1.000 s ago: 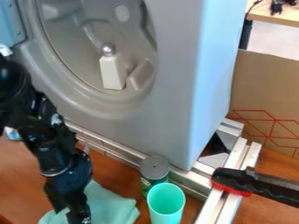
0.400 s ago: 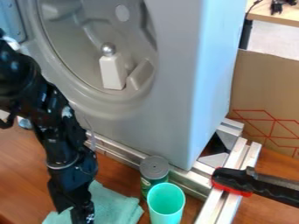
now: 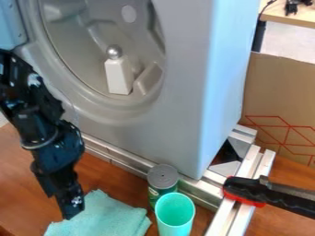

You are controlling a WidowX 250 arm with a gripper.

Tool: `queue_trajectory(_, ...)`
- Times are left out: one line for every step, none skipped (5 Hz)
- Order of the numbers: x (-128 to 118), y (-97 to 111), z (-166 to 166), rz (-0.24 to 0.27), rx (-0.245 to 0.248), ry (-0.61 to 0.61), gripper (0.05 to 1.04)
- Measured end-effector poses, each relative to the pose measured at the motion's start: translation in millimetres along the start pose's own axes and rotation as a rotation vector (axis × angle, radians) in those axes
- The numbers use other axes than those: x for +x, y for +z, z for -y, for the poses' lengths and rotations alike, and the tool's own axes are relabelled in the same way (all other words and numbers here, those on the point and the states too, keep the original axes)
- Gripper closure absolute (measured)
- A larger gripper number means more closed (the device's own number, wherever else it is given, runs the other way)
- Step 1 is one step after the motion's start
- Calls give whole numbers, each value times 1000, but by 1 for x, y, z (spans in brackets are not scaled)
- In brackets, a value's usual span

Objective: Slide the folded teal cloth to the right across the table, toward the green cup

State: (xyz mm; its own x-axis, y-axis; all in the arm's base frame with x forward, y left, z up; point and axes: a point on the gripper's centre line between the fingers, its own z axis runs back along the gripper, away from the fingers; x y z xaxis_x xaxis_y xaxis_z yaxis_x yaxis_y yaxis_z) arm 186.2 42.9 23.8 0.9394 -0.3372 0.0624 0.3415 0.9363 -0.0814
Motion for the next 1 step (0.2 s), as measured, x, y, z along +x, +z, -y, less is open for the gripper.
queue_trajectory(-4,17,-2,12,8,6,83)
